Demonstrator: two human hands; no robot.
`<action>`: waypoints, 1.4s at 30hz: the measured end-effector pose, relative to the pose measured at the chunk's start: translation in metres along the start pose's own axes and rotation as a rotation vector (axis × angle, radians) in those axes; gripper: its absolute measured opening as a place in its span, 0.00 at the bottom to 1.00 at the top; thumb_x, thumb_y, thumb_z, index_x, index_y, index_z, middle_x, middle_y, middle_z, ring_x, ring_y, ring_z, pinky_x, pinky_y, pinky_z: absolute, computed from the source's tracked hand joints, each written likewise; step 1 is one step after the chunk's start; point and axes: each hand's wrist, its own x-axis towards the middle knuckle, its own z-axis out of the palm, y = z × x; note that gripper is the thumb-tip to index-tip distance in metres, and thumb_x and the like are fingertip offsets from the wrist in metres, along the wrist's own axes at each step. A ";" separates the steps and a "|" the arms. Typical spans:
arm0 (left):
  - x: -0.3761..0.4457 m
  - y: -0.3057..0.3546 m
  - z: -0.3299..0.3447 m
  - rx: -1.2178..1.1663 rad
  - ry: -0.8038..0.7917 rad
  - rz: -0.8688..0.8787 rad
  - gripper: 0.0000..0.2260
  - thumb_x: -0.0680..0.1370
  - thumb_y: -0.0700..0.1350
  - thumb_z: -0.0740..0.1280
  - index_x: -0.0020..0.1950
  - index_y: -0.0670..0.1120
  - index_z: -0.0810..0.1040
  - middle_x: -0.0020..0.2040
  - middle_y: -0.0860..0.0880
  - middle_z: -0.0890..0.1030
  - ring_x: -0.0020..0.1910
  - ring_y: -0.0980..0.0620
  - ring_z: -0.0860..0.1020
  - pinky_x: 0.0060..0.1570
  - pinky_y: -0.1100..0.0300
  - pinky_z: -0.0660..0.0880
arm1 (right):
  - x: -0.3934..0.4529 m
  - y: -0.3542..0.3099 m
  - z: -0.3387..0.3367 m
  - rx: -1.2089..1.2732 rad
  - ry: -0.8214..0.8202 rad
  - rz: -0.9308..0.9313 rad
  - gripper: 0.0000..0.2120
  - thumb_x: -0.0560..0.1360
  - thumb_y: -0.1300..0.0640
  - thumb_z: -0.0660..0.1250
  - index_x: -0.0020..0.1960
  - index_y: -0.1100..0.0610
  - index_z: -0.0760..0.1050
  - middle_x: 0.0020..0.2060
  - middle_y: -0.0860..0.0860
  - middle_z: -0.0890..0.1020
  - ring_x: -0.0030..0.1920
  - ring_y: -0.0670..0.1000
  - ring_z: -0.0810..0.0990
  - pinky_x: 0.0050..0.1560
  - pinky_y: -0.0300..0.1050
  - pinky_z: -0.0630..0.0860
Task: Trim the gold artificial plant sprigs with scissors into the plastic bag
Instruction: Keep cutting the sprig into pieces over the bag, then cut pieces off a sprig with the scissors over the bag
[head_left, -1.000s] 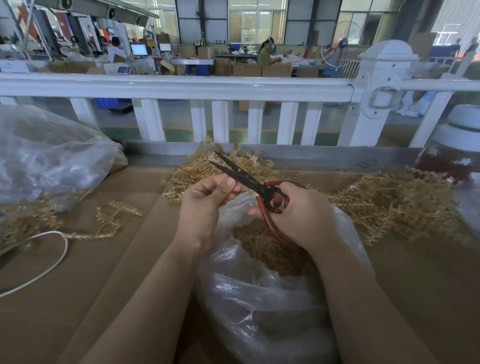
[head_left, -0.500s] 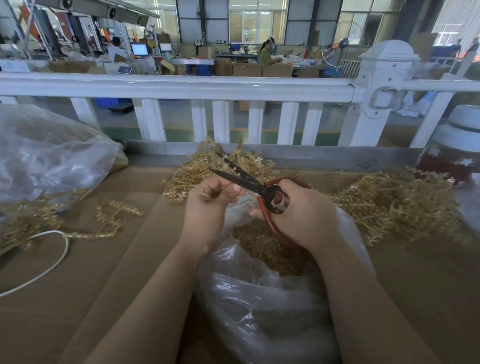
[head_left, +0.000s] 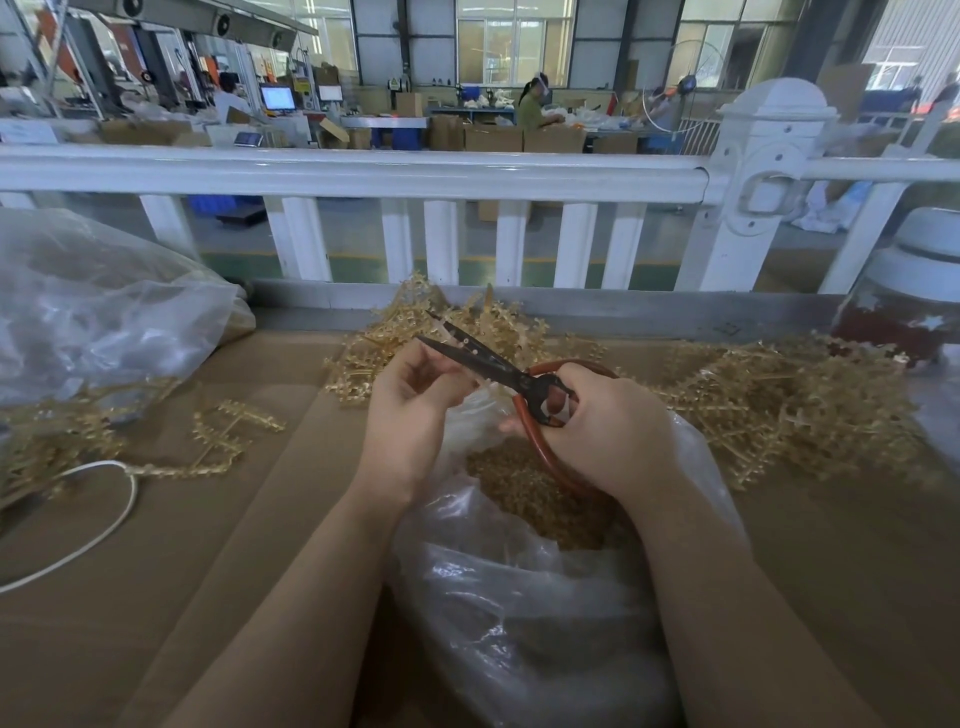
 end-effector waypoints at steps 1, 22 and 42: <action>0.000 0.001 -0.001 -0.043 -0.006 0.000 0.05 0.74 0.36 0.68 0.41 0.45 0.79 0.35 0.49 0.79 0.35 0.53 0.76 0.42 0.61 0.76 | 0.000 0.000 0.000 0.004 0.000 0.000 0.35 0.61 0.15 0.51 0.49 0.39 0.76 0.34 0.36 0.77 0.33 0.33 0.70 0.31 0.30 0.62; 0.003 -0.006 -0.006 -0.129 -0.043 -0.051 0.04 0.78 0.38 0.68 0.43 0.43 0.80 0.35 0.48 0.82 0.36 0.55 0.79 0.44 0.63 0.76 | 0.000 0.003 0.004 0.014 0.005 0.001 0.35 0.61 0.14 0.51 0.48 0.40 0.75 0.32 0.32 0.73 0.32 0.33 0.70 0.30 0.32 0.63; 0.000 -0.002 0.000 -0.131 0.007 0.006 0.06 0.83 0.37 0.62 0.54 0.36 0.77 0.37 0.41 0.82 0.36 0.46 0.81 0.39 0.59 0.79 | 0.000 0.004 0.004 0.083 -0.038 0.030 0.35 0.60 0.15 0.56 0.50 0.40 0.76 0.35 0.35 0.78 0.36 0.34 0.73 0.34 0.33 0.67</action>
